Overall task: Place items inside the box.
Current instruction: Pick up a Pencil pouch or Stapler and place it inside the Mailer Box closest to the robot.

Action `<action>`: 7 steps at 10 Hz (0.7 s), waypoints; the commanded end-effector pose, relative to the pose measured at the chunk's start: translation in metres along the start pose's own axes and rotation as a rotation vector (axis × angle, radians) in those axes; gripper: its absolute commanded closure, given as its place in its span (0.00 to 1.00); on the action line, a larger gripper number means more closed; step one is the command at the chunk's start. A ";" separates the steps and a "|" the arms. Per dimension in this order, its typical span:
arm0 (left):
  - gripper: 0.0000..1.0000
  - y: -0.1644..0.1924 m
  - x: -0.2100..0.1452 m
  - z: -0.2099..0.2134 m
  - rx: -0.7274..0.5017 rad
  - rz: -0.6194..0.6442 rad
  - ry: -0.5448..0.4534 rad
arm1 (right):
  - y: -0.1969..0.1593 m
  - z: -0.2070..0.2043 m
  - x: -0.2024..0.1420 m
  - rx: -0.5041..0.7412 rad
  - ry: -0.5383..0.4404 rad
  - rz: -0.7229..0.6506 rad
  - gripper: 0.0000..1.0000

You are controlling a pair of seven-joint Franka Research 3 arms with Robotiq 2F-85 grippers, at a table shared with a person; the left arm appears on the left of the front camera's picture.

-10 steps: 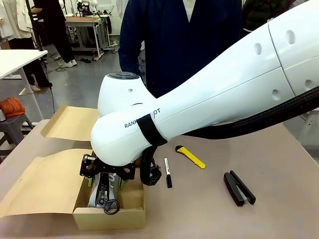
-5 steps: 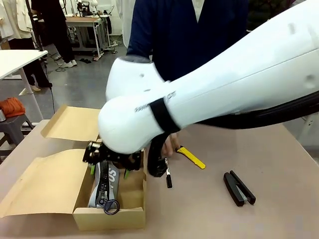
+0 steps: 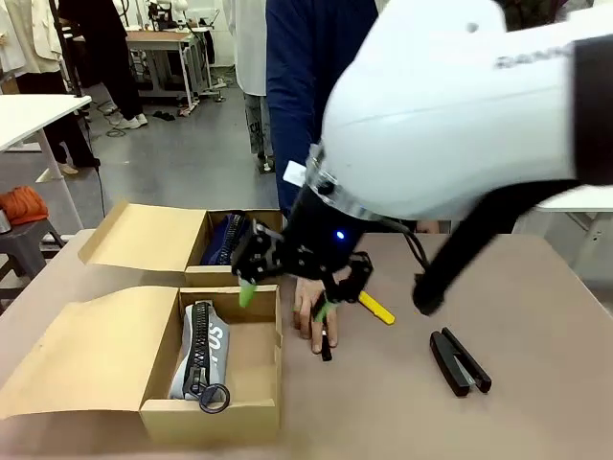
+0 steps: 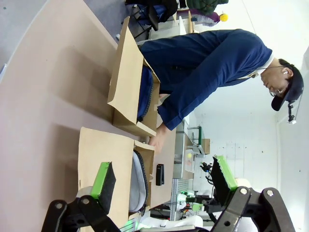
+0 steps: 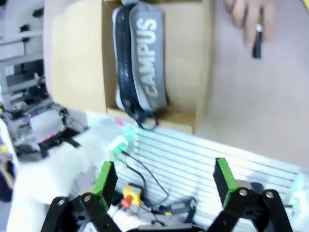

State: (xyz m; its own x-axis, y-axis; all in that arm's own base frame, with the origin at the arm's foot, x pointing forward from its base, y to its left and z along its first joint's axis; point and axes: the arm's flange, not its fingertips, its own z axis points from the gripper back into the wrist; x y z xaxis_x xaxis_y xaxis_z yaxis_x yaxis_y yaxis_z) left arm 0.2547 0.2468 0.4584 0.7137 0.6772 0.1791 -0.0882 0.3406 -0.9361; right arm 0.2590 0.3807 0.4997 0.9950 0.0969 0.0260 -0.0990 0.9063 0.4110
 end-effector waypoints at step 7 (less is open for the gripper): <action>0.00 0.000 0.000 -0.001 -0.017 -0.015 -0.006 | 0.000 0.005 0.003 0.047 -0.009 0.009 0.00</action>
State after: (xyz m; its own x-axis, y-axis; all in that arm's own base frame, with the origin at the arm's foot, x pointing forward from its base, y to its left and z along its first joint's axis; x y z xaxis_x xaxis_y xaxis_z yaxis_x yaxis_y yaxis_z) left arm 0.2547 0.2469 0.4583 0.7137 0.6771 0.1794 -0.0881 0.3409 -0.9360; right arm 0.2622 0.3828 0.5021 0.9960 0.0835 0.0332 -0.0898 0.9053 0.4152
